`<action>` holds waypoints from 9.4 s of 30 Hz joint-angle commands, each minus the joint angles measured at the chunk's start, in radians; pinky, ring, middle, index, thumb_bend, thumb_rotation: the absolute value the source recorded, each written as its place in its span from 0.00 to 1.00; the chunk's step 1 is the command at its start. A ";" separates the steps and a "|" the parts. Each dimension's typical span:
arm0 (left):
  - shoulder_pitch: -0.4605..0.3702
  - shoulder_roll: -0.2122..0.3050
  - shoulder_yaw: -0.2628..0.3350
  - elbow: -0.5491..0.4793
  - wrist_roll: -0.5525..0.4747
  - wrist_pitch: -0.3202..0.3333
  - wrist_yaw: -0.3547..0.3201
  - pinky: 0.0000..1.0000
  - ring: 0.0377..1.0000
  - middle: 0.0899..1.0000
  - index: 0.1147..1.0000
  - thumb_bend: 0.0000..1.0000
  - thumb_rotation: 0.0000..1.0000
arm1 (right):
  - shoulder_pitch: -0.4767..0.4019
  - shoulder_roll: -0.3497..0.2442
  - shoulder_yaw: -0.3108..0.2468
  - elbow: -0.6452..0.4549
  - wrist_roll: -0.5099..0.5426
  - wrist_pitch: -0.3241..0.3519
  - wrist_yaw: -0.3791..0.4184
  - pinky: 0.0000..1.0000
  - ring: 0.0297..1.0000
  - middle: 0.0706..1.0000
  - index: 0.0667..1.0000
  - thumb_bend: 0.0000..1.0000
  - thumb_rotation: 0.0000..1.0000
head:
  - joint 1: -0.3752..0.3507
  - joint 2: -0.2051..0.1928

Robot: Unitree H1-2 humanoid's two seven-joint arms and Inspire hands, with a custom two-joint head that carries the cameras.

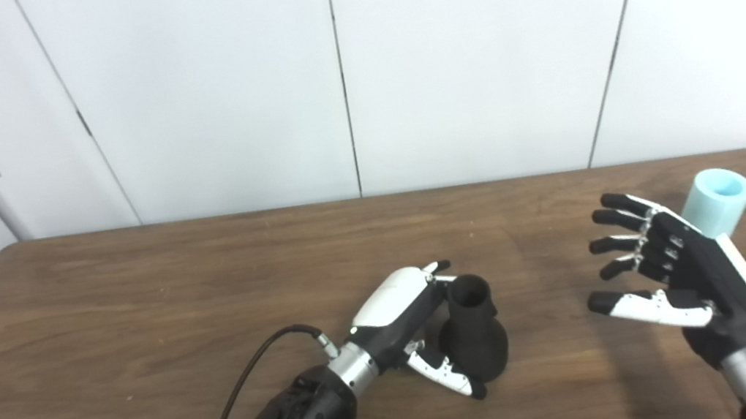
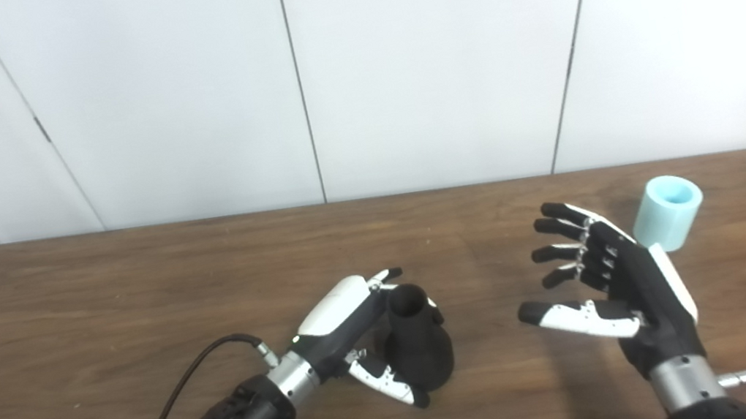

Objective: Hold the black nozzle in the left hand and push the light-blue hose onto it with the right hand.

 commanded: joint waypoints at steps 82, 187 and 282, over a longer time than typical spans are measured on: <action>0.029 0.219 -0.036 0.280 0.088 -0.140 0.149 0.99 0.58 0.42 0.43 0.53 0.00 | -0.729 -0.496 0.071 0.593 -0.912 0.237 0.694 0.84 0.93 0.90 0.87 0.99 0.26 | -0.445 -0.172; 0.060 0.256 -0.038 0.211 0.049 -0.132 0.085 0.99 0.57 0.43 0.42 0.53 0.00 | -0.635 -0.528 0.259 0.721 -0.753 0.237 0.460 0.61 0.76 0.81 0.69 0.82 0.00 | -0.425 -0.132; 0.043 0.205 -0.072 0.122 0.071 -0.032 0.032 0.99 0.56 0.44 0.41 0.53 0.00 | -0.730 -0.357 0.272 0.323 -0.638 0.220 0.348 0.37 0.44 0.44 0.43 0.50 0.00 | -0.170 -0.079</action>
